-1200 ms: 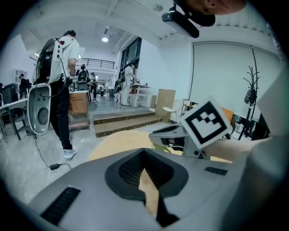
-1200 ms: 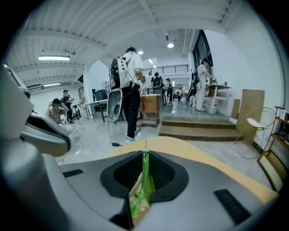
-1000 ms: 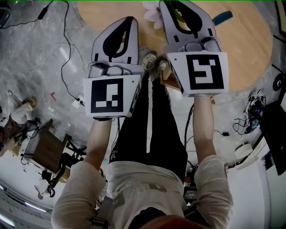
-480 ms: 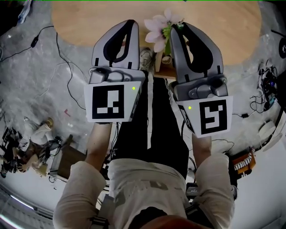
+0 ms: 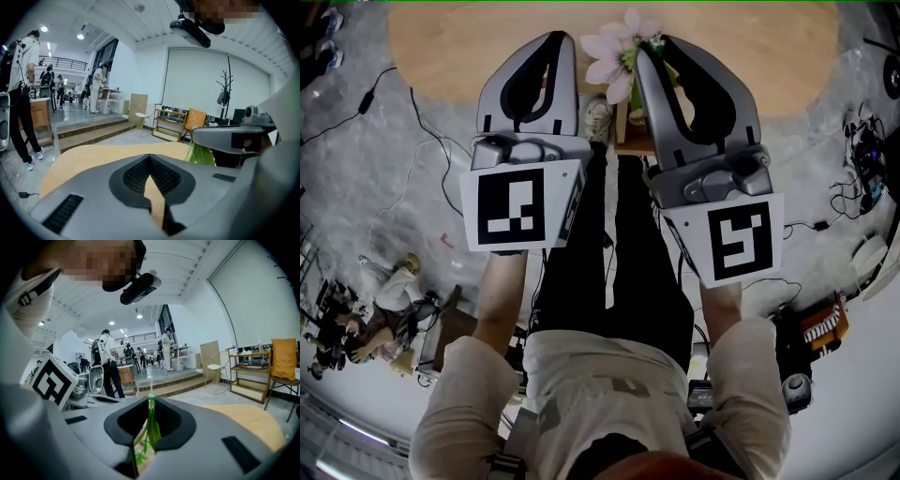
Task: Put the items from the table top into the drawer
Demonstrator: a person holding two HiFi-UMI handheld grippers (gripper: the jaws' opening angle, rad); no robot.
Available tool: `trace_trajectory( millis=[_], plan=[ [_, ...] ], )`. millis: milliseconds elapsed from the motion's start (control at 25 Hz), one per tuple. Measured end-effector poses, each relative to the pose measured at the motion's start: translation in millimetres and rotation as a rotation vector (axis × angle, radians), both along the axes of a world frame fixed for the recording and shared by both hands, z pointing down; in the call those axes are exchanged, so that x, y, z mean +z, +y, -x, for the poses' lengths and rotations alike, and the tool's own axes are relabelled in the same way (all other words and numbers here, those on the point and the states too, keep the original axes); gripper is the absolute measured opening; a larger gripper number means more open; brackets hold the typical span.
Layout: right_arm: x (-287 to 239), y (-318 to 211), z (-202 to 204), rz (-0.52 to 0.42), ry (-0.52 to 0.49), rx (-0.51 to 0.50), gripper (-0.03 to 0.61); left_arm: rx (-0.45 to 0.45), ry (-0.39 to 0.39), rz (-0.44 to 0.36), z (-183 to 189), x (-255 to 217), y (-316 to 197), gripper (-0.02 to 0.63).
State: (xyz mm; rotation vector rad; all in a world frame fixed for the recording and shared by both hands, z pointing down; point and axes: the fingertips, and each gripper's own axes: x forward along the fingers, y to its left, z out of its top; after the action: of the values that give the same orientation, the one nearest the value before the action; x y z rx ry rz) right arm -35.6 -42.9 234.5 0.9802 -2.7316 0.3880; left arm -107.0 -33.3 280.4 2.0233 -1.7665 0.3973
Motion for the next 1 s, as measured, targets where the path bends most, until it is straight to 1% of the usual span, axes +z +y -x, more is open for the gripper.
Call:
trace_trajectory(
  millis=[120,200,240,320,440,520,640,720,760,840,920,1000],
  plan=[
    [8.0,5.8,-1.4,-0.014,0.049,-0.035,0.051,0.007,-0.010,0.012,1.5,2.8,1.3,0.008],
    [21.2,17.5,-3.6,-0.024,0.123,-0.088,0.051,0.016,-0.016,0.022,-0.1,4.3,3.1,0.008],
    [31.9,26.4,-7.2,-0.022,0.179,-0.124,0.051,0.025,-0.016,0.028,-2.4,5.4,3.6,0.008],
    [60.2,48.9,-17.8,-0.011,0.320,-0.223,0.051,0.045,-0.016,0.036,-8.1,7.3,3.0,0.008],
    [110.1,86.0,-40.3,-0.022,0.523,-0.383,0.051,0.077,-0.019,0.041,-19.6,7.9,0.2,0.008],
    [154.2,113.5,-66.3,-0.028,0.681,-0.489,0.051,0.100,-0.022,0.046,-30.4,8.1,-0.1,0.008],
    [232.3,145.8,-112.4,-0.069,0.969,-0.666,0.051,0.129,-0.027,0.051,-41.7,11.4,0.3,0.008],
    [281.0,159.9,-138.3,-0.073,1.116,-0.774,0.051,0.143,-0.033,0.055,-45.3,15.1,0.1,0.008],
    [302.1,165.6,-148.0,-0.052,1.161,-0.813,0.051,0.149,-0.037,0.058,-45.9,16.2,0.3,0.008],
    [336.4,174.3,-162.1,0.020,1.209,-0.852,0.051,0.160,-0.046,0.063,-45.9,16.9,1.7,0.008],
    [360.5,179.1,-173.2,0.093,1.242,-0.863,0.051,0.169,-0.052,0.069,-45.9,17.1,3.6,0.008],
    [374.3,179.4,-178.6,0.135,1.266,-0.867,0.051,0.175,-0.056,0.071,-45.5,18.0,4.3,0.008]
  ],
)
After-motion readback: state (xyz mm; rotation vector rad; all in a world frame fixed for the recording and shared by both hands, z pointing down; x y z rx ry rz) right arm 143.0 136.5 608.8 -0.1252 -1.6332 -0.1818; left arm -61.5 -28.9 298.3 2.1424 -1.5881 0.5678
